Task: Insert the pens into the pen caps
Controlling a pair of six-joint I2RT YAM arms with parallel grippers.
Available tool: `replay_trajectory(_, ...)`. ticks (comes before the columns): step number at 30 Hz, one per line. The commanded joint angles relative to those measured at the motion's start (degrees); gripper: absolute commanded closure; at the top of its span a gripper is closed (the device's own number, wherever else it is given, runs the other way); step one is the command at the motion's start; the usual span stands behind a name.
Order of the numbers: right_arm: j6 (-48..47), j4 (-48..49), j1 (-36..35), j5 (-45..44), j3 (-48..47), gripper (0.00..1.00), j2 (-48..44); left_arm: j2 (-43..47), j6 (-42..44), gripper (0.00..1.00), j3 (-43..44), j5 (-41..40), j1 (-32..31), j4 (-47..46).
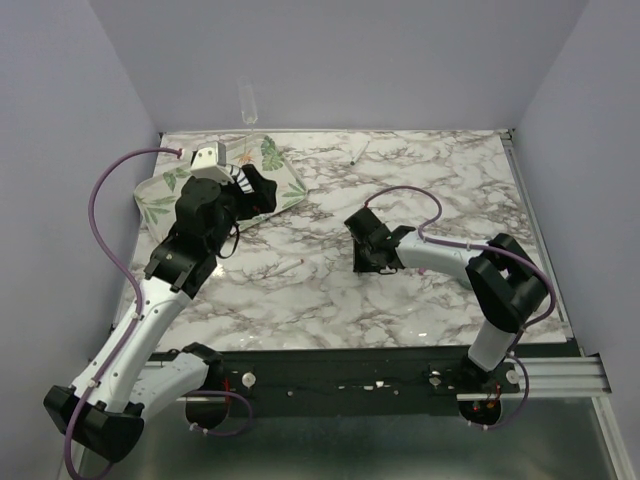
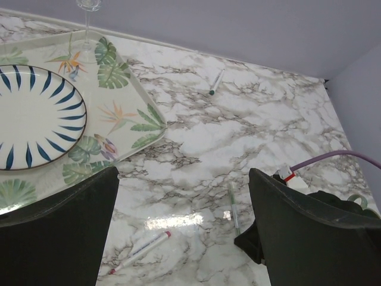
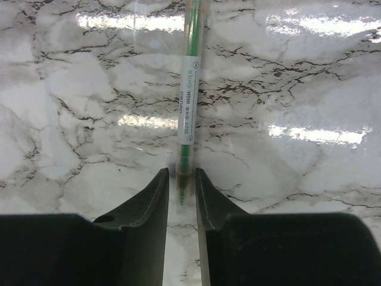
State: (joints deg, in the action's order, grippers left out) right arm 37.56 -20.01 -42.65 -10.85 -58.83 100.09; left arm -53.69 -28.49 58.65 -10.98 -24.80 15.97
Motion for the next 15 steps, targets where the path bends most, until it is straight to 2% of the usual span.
replay_trajectory(1,-0.73,-1.79,0.03,0.13,1.00,0.69,-1.21,-0.10,0.72,0.01,-0.47,-2.02,0.19,-0.76)
replay_trajectory(7,-1.52,-4.76,0.03,0.48,-0.84,0.68,-5.25,-0.10,-2.34,0.01,-0.82,-4.39,0.28,-0.15)
replay_trajectory(8,-2.22,-5.30,0.03,0.39,-1.11,0.68,-6.22,-0.01,-4.97,0.01,-1.08,-7.53,0.28,0.98)
replay_trajectory(10,-2.75,-6.53,0.03,0.31,-1.38,0.67,-9.54,-0.27,-18.55,0.02,-0.83,-12.72,0.28,4.58)
replay_trajectory(11,-2.93,-6.71,0.03,0.13,-1.20,0.67,-10.87,-1.23,-24.10,0.03,0.05,-14.84,0.36,12.26)
replay_trajectory(12,-2.93,-6.97,0.03,-0.13,-0.94,0.66,-12.19,-1.85,-32.94,0.02,2.58,-16.07,0.45,16.08)
replay_trajectory(14,-3.63,-6.97,0.03,-0.75,-0.15,0.66,-16.31,-3.86,-38.98,0.02,5.14,-15.21,0.63,24.33)
replay_trajectory(15,-4.16,-6.45,0.03,-0.58,0.38,0.66,-17.81,-4.40,-41.45,0.02,6.29,-12.86,0.63,25.59)
